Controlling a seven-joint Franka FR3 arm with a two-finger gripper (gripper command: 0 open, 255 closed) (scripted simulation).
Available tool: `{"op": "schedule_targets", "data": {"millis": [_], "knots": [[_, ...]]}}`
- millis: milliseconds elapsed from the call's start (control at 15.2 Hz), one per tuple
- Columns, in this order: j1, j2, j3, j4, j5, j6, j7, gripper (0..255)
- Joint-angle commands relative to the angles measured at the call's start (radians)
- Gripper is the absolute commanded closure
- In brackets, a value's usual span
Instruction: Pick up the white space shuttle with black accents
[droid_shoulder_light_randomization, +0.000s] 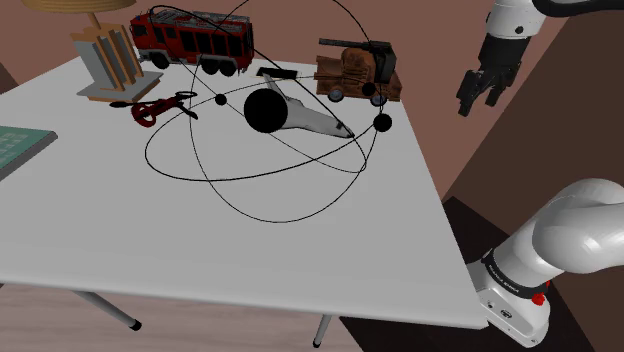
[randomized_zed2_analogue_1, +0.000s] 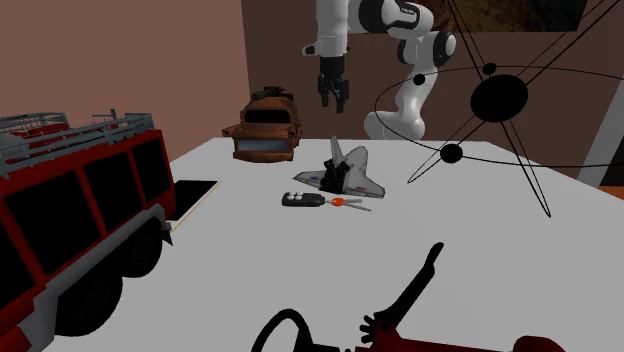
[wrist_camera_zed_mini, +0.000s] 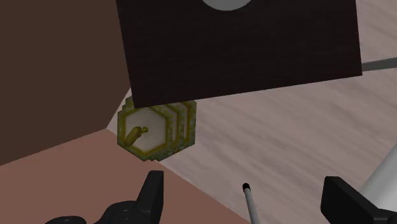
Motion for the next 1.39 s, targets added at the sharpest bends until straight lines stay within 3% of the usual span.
{"op": "schedule_targets", "data": {"millis": [0,660,1320], "knots": [[0.000,0.000,0.000,0.000,0.000,0.000,0.000,0],[0.106,0.264,0.069,0.159,0.072,0.169,-0.046,0],[0.192,0.520,0.149,0.387,0.108,0.265,-0.096,0]]}}
